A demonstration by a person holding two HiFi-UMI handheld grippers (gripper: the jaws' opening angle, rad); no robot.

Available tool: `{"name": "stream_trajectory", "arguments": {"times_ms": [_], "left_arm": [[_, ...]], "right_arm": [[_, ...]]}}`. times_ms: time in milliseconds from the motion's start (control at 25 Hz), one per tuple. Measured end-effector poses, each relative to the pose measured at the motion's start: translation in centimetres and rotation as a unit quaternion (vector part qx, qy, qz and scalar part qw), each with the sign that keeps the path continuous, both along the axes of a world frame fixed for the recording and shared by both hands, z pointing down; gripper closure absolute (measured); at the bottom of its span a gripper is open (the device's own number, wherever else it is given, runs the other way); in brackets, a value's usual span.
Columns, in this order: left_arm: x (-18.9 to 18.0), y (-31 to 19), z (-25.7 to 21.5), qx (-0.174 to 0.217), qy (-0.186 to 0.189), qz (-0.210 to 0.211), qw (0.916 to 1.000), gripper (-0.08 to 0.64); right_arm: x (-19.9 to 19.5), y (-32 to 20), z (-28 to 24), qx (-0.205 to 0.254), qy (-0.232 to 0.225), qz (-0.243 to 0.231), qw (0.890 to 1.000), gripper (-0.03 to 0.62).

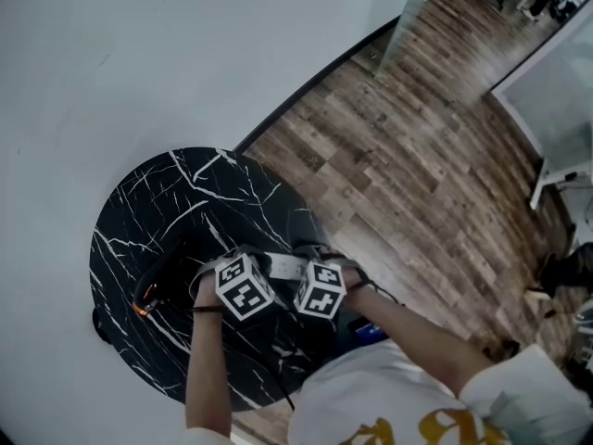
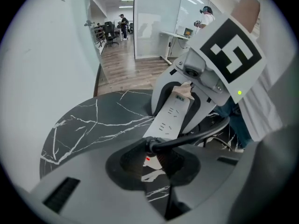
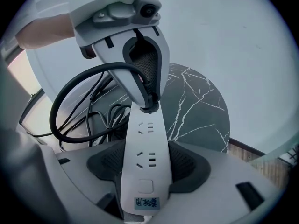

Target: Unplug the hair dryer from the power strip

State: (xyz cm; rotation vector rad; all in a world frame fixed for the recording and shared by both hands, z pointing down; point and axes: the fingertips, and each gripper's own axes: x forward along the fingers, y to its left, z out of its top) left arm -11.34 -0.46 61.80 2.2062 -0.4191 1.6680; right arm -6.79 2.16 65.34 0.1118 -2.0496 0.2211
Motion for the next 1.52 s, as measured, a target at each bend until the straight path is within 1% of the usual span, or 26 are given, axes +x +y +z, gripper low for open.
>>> {"name": "stream_trajectory", "arguments": {"times_ms": [120, 200, 280, 440, 520, 600, 720, 840, 920, 1120, 1280, 1360, 1400, 1520], "left_arm": [[-0.03, -0.09, -0.08, 0.049, -0.021, -0.003, 0.9986, 0.497], [-0.1, -0.06, -0.05, 0.066, -0.028, -0.013, 0.9973, 0.497], [-0.16, 0.04, 0.05, 0.057, -0.024, -0.018, 0.9979, 0.497], [-0.04, 0.04, 0.18, 0.007, -0.004, -0.016, 0.9998, 0.495], [0.06, -0.03, 0.13, -0.006, 0.0, -0.015, 0.9999, 0.494], [0.03, -0.04, 0.08, 0.001, -0.005, -0.01, 0.9999, 0.494], [-0.04, -0.09, 0.0, 0.036, -0.023, -0.006, 0.9991, 0.495], [-0.15, -0.05, 0.0, 0.065, -0.037, -0.014, 0.997, 0.495], [-0.19, 0.05, 0.1, 0.064, -0.037, -0.019, 0.9971, 0.495], [-0.07, 0.14, 0.19, 0.017, -0.019, -0.011, 0.9996, 0.494], [-0.01, 0.15, 0.2, 0.0, -0.019, -0.001, 0.9998, 0.494], [-0.02, 0.17, 0.14, 0.003, -0.019, 0.002, 0.9998, 0.494], [-0.03, 0.13, 0.1, 0.012, -0.023, 0.006, 0.9996, 0.495], [-0.07, -0.09, -0.07, 0.052, -0.038, 0.012, 0.9978, 0.495]], "right_arm": [[0.08, -0.04, 0.05, 0.0, 0.0, 0.001, 1.0, 0.322], [0.08, -0.07, 0.05, 0.003, -0.001, 0.0, 1.0, 0.322], [0.08, -0.11, 0.03, 0.005, -0.001, -0.001, 1.0, 0.322], [0.0, -0.07, 0.01, 0.002, 0.0, -0.001, 1.0, 0.323], [-0.02, -0.07, 0.0, 0.003, -0.001, 0.002, 1.0, 0.322], [-0.12, -0.07, -0.03, 0.003, -0.004, 0.003, 1.0, 0.323], [-0.19, -0.14, -0.01, 0.002, -0.008, 0.005, 1.0, 0.322], [-0.21, -0.06, 0.04, 0.001, -0.009, 0.004, 1.0, 0.322], [-0.2, -0.03, 0.04, 0.001, -0.009, 0.003, 1.0, 0.322], [-0.04, -0.03, -0.01, 0.0, -0.007, 0.003, 1.0, 0.322], [-0.16, -0.02, -0.03, 0.0, -0.009, 0.001, 1.0, 0.322], [-0.25, -0.02, -0.02, -0.001, -0.01, 0.004, 1.0, 0.322], [-0.36, -0.1, -0.03, -0.001, -0.011, 0.007, 1.0, 0.322], [-0.4, -0.16, -0.08, -0.005, -0.009, 0.01, 1.0, 0.322]]}}
